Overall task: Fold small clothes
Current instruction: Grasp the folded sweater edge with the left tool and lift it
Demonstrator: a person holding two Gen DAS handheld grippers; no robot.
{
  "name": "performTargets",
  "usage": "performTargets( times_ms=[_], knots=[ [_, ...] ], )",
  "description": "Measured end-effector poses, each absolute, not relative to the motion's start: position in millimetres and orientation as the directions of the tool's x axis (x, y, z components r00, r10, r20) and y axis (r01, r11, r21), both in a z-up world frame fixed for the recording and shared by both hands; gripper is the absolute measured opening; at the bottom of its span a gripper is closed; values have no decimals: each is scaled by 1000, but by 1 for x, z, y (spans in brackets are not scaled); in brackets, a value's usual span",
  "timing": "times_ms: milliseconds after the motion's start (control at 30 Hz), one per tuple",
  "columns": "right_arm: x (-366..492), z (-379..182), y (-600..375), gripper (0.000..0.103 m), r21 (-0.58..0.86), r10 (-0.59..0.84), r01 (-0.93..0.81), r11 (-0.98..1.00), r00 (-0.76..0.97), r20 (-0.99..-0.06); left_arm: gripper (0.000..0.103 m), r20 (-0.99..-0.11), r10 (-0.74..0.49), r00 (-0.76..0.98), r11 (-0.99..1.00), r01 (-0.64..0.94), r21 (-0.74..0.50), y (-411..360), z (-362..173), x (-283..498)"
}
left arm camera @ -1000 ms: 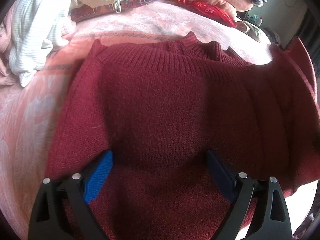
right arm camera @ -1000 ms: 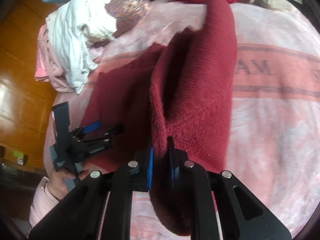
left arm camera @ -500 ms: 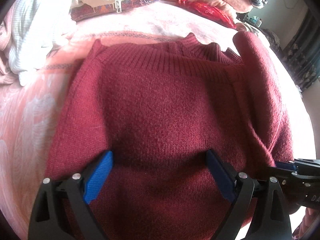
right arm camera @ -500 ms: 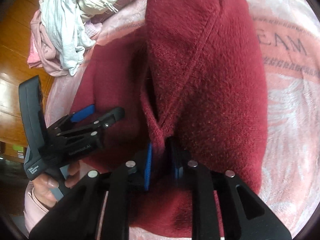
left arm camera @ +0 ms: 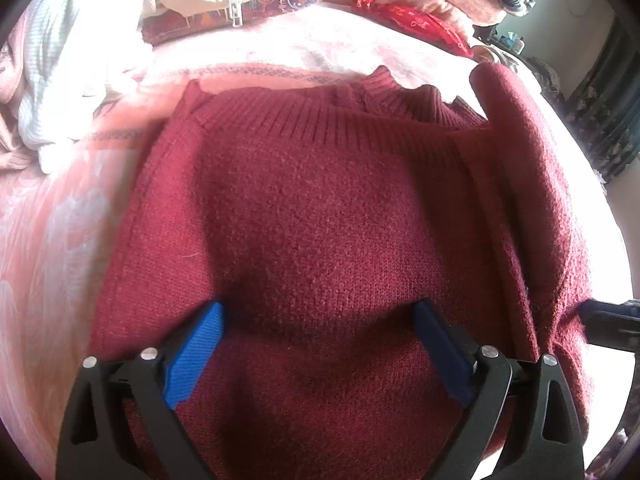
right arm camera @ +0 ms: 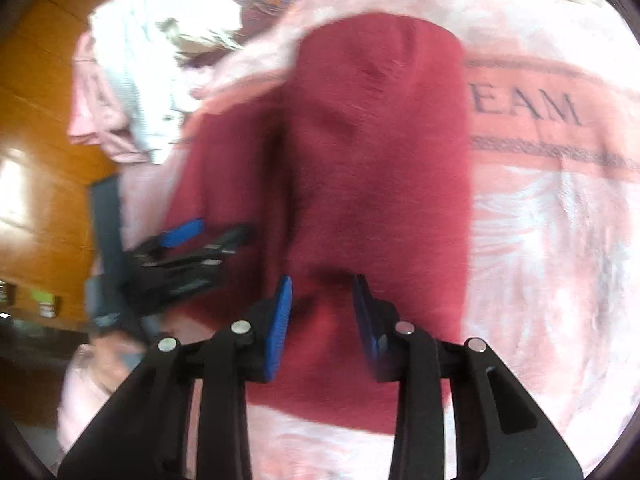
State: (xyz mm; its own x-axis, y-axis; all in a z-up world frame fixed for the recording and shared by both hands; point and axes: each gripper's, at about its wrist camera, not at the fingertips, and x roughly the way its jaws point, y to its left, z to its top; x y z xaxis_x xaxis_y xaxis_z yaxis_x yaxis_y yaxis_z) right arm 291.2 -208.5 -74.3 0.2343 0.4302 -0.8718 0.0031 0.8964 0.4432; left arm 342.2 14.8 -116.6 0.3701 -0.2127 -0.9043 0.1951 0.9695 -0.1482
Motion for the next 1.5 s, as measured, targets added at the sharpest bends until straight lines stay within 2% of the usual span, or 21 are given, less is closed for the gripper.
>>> performTargets(
  times_ms=[133, 367, 433, 600, 800, 1200, 1233, 1267, 1300, 1367, 1433, 1500],
  knots=[
    [291, -103, -201, 24, 454, 444, 5, 891, 200, -874, 96, -904, -212, 372, 969, 197, -146, 15, -117, 342],
    [289, -100, -196, 24, 448, 444, -30, 893, 213, -870, 95, -897, -203, 393, 973, 187, -138, 11, -112, 338],
    [284, -91, -206, 24, 462, 457, -33, 886, 221, -861, 94, -889, -228, 397, 969, 177, -170, 13, -105, 336],
    [267, -57, -225, 26, 423, 420, -48, 905, 257, -870, 93, -834, -394, 385, 919, 159, -361, 10, -80, 327],
    [249, -46, -273, 28, 393, 372, 3, 919, 315, -873, 93, -822, -462, 333, 886, 225, -406, -31, -75, 325],
    [238, -75, -304, 28, 452, 431, 17, 892, 272, -860, 93, -834, -481, 271, 873, 234, -428, -89, -95, 330],
    [237, -78, -304, 28, 454, 433, 20, 891, 267, -861, 85, -833, -482, 271, 873, 232, -430, -91, -95, 329],
    [237, -80, -305, 28, 457, 436, 22, 889, 262, -861, 68, -826, -494, 270, 866, 238, -440, -93, -94, 328],
    [236, -82, -304, 28, 461, 439, 24, 887, 259, -860, 61, -814, -517, 264, 852, 247, -461, -95, -93, 328],
    [240, -86, -301, 28, 463, 441, 28, 886, 257, -860, 31, -803, -532, 269, 844, 248, -476, -98, -92, 328],
    [241, -88, -299, 28, 472, 449, 34, 881, 256, -856, 24, -784, -559, 272, 828, 238, -508, -95, -92, 332],
    [242, -88, -296, 30, 480, 455, 37, 877, 263, -851, 22, -761, -588, 274, 809, 220, -545, -86, -92, 334]
  ],
)
